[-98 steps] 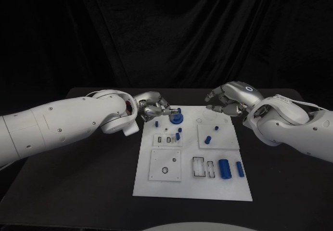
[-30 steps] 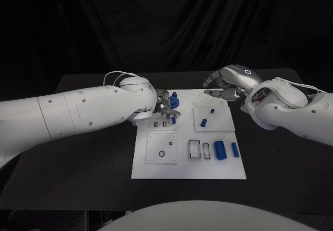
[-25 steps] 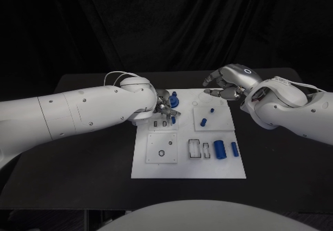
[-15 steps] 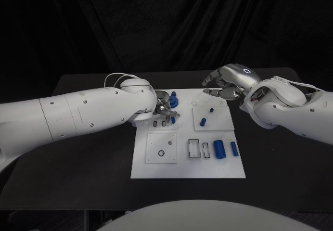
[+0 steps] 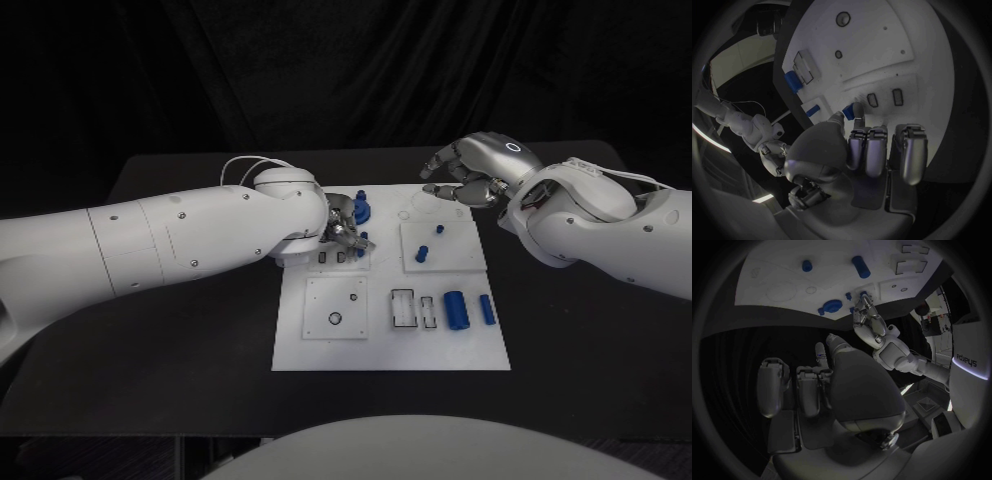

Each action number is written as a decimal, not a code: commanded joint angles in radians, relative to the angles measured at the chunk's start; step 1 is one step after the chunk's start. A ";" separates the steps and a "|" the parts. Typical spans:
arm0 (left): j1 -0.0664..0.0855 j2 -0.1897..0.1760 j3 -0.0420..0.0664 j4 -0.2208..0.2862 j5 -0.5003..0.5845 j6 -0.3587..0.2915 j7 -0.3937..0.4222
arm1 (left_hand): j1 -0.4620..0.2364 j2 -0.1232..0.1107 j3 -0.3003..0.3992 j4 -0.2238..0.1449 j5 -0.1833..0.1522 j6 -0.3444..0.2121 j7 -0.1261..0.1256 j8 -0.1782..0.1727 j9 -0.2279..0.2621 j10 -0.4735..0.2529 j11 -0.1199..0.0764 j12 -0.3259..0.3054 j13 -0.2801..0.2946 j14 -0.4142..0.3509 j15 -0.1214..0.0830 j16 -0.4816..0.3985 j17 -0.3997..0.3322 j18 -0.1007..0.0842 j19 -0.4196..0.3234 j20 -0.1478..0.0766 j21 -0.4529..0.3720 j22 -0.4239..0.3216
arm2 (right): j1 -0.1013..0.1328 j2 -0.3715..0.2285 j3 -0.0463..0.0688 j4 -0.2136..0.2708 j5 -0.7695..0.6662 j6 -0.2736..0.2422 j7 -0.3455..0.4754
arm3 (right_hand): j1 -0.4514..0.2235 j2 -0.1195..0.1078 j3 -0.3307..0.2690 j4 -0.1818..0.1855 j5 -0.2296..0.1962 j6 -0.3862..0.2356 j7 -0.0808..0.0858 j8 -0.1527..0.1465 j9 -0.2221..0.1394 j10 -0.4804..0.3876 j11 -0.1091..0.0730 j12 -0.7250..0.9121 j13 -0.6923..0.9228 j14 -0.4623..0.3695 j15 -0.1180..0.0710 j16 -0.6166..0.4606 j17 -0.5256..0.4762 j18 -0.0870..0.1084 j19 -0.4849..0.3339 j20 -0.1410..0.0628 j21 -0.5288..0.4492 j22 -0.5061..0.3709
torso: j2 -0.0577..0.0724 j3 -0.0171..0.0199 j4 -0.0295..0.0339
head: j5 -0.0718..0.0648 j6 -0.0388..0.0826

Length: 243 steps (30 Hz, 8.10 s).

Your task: Assemble the parts on the task board

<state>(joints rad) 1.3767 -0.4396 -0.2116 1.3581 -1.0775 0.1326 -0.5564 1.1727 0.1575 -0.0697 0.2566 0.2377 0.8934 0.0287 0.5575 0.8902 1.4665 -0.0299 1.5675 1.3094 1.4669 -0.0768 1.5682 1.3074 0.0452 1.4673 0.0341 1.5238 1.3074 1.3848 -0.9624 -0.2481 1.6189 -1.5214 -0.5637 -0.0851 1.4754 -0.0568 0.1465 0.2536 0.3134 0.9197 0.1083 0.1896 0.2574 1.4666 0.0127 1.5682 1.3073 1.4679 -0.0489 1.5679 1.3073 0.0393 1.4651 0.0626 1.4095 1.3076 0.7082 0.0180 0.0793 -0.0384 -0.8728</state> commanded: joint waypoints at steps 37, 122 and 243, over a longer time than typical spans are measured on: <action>-0.008 -0.047 0.001 0.037 0.000 -0.050 0.052 | -0.008 -0.152 0.388 -0.080 0.252 0.059 -0.001 -0.153 0.119 0.104 -0.010 0.003 0.261 0.104 -0.011 0.003 0.263 -0.014 0.021 -0.008 -0.019 0.161 | -0.003 -0.011 0.001 0.004 -0.007 0.004 -0.022 | 0.018 0.001 0.012 -0.004 0.022 0.006 0.001 -0.006 -0.005 0.104 0.008 0.003 0.263 0.103 0.009 0.003 0.264 0.005 0.008 0.008 -0.015 0.205 | 0.000 0.0001 0.0021 | 0.005 0.000; -0.051 -0.142 0.001 0.102 0.001 -0.123 0.027 | -0.073 -0.172 0.454 -0.077 0.184 0.089 0.000 -0.192 0.141 0.104 -0.010 0.003 0.261 0.104 -0.011 0.003 0.263 -0.007 0.003 -0.008 -0.040 0.140 | -0.010 -0.023 0.001 0.002 -0.007 0.018 -0.038 | 0.028 0.000 0.020 -0.012 0.034 0.008 0.001 -0.007 -0.008 0.104 0.007 0.003 0.263 0.103 0.008 0.003 0.264 0.006 0.006 0.008 -0.021 0.203 | 0.000 0.0003 0.0001 | 0.028 0.000; -0.079 -0.156 0.001 0.095 0.001 -0.211 0.108 | -0.227 -0.040 0.111 0.026 -0.103 0.107 0.018 -0.299 0.234 0.104 0.009 0.003 0.261 0.104 0.007 0.003 0.263 -0.003 -0.002 0.010 -0.067 0.148 | -0.016 -0.023 0.001 -0.002 -0.007 0.022 -0.039 | 0.021 0.006 0.026 -0.007 0.047 0.000 0.003 -0.014 -0.014 0.104 0.007 0.003 0.263 0.103 0.008 0.003 0.264 0.007 0.004 0.008 -0.025 0.202 | 0.001 0.0001 -0.0006 | 0.035 0.000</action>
<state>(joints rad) 1.3049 -0.5989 -0.2071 1.4496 -1.0817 -0.0746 -0.4636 0.9351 0.1169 0.0445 0.2827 0.1295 1.0074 0.0431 0.2557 1.1235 1.4665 -0.0160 1.5682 1.3079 1.4669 -0.0623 1.5682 1.3074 0.0453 1.4600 0.0486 1.4621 1.3076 1.3713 -0.9840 -0.2481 1.6160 -1.5217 -0.5418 -0.1092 1.4963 -0.0593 0.1671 0.2440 0.3547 0.9197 0.1083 0.1810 0.2450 1.4666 0.0127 1.5682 1.3073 1.4642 -0.0453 1.5679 1.3073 0.0393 1.4651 0.0626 1.3899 1.3080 0.7093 0.0180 0.0787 -0.0029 -0.8725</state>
